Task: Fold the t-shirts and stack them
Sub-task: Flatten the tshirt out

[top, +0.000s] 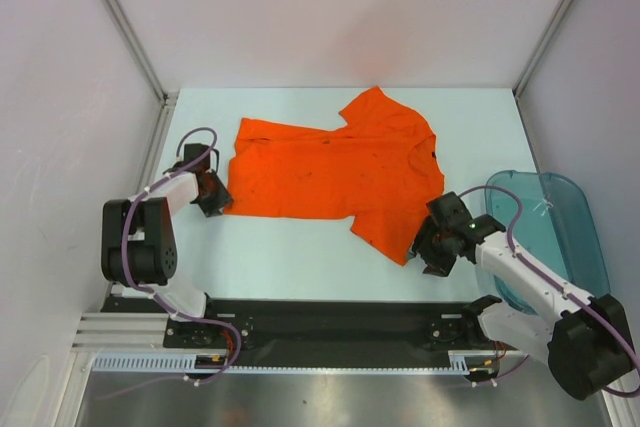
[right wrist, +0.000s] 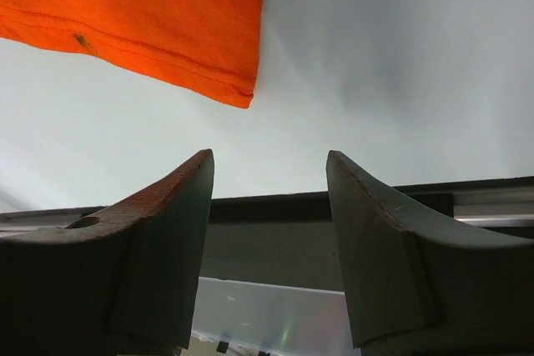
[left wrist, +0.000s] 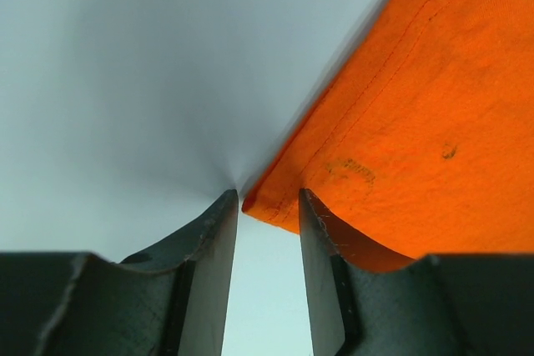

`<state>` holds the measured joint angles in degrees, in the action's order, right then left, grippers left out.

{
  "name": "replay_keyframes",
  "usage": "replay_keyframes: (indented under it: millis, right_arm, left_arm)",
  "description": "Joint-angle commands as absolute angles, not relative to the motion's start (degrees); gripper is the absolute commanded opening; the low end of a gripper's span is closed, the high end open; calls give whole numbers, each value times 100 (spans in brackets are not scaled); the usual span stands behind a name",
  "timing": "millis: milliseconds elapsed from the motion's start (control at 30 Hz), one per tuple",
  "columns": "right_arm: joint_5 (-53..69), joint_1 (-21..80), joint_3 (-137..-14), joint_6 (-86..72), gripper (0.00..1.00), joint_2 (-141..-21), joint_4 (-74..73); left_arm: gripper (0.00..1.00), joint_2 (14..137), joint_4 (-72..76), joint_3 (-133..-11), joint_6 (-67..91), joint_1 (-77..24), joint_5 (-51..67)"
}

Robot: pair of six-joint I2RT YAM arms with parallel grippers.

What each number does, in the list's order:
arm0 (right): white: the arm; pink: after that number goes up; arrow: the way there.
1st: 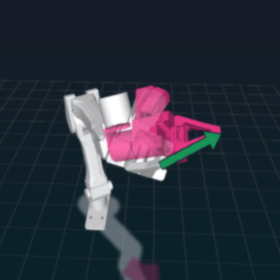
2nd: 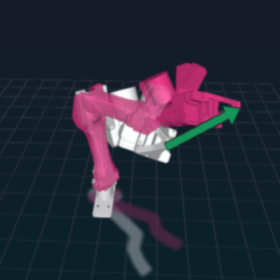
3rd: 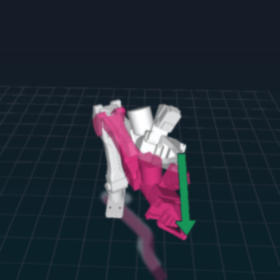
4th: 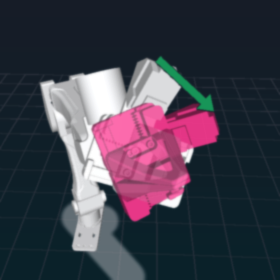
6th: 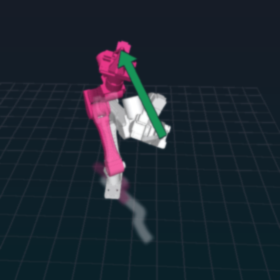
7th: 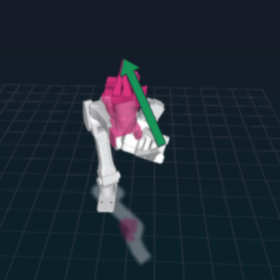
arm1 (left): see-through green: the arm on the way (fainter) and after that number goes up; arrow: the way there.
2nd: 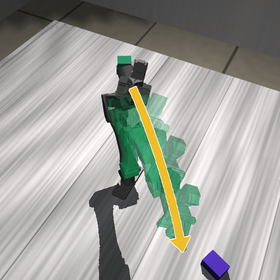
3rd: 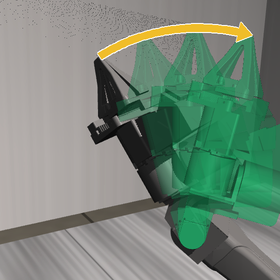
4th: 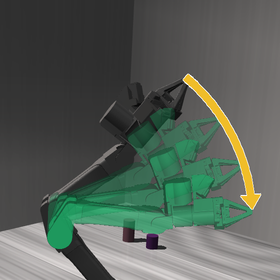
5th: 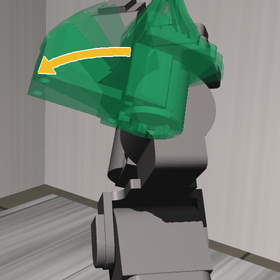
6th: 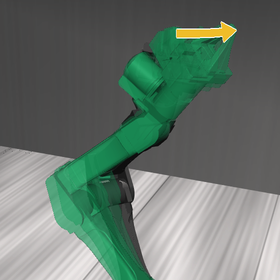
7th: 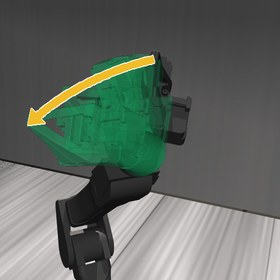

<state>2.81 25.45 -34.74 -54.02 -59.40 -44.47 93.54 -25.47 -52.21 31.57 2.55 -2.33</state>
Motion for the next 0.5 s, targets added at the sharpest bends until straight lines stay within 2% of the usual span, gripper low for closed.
replay_keyframes:
  millis: [0,133,267,400,467]
  right_arm:
    - [176,2584,-3472,-5476,62,-5784,-4491]
    - [167,2575,-3463,-5476,62,-5739,-4518]
    - [132,2575,-3419,-5519,62,-5739,-4562]
    - [246,2566,-3138,-5869,61,-5722,-4229]
    - [298,2566,-2858,-6055,60,-5678,-4061]
  left_arm:
    - [41,9369,-2839,-4992,3331,246,-167]
    - [35,9527,-2778,-5062,3305,264,-202]
    - [13,9598,-2725,-5142,3252,272,-106]
    - [0,9423,-2716,-5142,3156,264,-53]
    - [0,9335,-2716,-5124,3103,264,-53]
